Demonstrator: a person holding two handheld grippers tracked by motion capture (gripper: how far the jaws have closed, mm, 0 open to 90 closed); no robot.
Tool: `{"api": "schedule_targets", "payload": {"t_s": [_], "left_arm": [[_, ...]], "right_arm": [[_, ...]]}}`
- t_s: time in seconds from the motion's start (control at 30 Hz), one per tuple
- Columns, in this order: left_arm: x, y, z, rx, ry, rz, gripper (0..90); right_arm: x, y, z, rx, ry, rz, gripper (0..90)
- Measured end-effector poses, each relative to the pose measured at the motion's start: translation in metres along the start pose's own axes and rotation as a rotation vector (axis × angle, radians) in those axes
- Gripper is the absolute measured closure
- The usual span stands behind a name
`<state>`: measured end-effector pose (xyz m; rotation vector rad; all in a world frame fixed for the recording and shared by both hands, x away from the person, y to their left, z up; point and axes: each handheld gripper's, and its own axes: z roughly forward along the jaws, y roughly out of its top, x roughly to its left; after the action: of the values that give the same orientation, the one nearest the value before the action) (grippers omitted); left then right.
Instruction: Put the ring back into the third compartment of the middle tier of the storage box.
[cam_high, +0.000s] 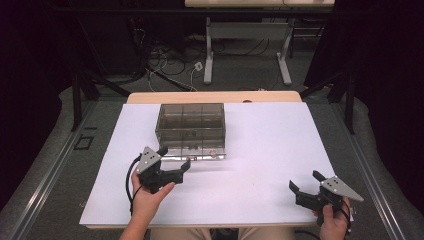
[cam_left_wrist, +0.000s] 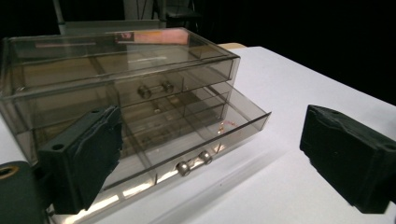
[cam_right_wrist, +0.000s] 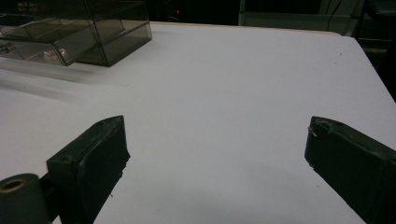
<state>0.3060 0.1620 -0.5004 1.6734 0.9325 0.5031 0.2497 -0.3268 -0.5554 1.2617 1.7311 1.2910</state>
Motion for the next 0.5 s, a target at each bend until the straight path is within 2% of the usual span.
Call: {"api": "schedule_targets", "payload": {"t_s": [0.13,0.37,0.43,0.5], "left_arm": [[0.008,-0.012,-0.010,-0.007,0.001,-0.027,1.8],[0.017,-0.024,-0.022,-0.002,0.028,-0.027,0.5],[0.020,-0.028,-0.027,-0.001,0.035,-0.045,0.5],[0.023,-0.032,-0.030,-0.002,0.044,-0.044,0.5]], "right_arm": [[0.000,0.000,0.000,0.004,0.001,0.003,5.4],[0.000,0.000,0.000,0.006,0.001,0.004,5.4],[0.000,0.000,0.000,0.006,0.000,0.005,5.4],[0.000,0.000,0.000,0.004,-0.003,0.003,5.4]]}}
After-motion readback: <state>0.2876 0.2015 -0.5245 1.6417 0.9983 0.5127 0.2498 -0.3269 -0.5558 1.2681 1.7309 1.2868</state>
